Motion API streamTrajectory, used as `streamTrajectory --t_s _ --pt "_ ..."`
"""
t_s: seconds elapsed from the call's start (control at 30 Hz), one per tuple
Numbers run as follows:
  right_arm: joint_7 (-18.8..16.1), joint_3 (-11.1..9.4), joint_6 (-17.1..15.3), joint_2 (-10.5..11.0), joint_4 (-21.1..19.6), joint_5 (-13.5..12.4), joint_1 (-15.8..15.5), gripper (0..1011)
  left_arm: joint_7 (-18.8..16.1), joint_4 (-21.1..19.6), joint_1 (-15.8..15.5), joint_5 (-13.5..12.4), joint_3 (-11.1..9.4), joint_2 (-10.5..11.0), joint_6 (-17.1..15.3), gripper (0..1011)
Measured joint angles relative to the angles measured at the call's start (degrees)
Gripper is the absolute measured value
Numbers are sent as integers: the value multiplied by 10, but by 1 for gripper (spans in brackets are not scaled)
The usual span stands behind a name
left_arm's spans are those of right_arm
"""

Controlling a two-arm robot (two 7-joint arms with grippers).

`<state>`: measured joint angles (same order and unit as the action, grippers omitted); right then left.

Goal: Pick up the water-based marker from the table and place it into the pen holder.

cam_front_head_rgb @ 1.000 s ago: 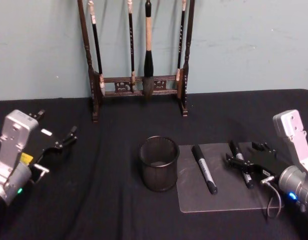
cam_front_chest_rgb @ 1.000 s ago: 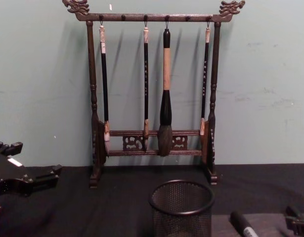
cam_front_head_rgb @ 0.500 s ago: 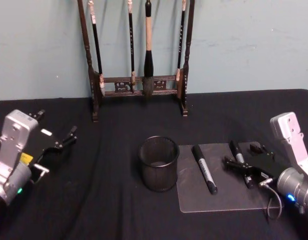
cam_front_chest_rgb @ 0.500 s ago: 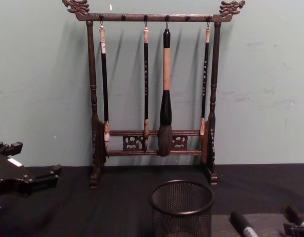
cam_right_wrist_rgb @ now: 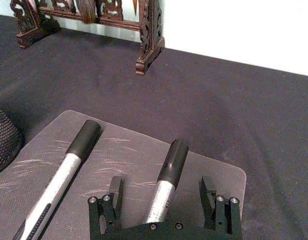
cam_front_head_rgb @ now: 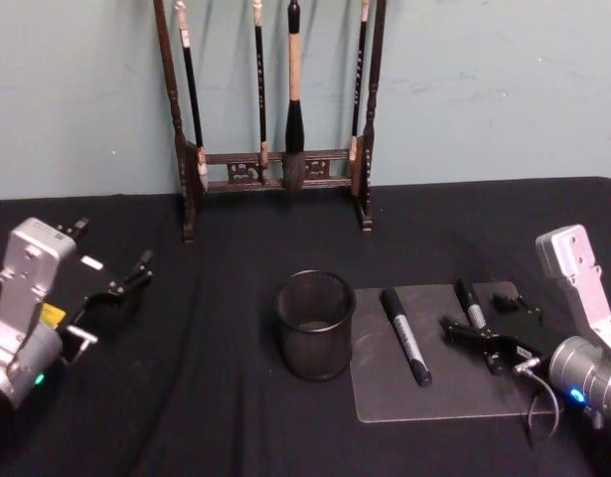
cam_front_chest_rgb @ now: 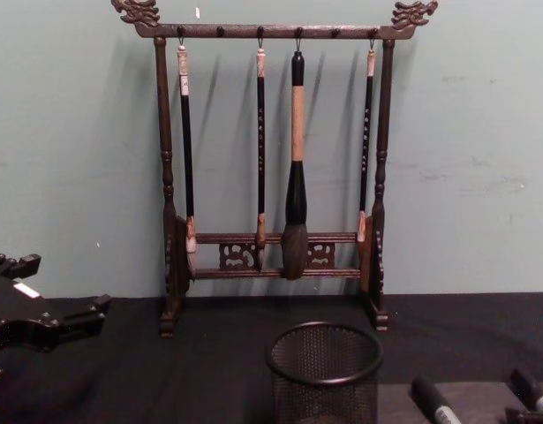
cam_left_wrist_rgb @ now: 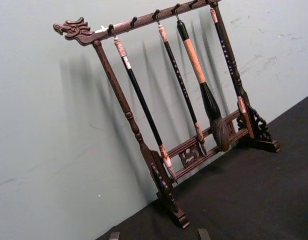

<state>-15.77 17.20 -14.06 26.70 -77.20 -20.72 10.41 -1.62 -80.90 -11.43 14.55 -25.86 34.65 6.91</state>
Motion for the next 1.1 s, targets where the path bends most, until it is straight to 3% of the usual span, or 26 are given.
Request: streamTrajectory --t_s 0.7,0.9,1.1 --pt "-10 -8 -5 -7 3 10 -1 1002 0 0 0 0 0 0 0 1009" --pt "-10 -8 -5 -7 3 9 -1 903 0 0 0 0 0 0 0 1009" --pt "-9 -8 -5 -7 3 8 -1 732 0 0 0 0 0 0 0 1009"
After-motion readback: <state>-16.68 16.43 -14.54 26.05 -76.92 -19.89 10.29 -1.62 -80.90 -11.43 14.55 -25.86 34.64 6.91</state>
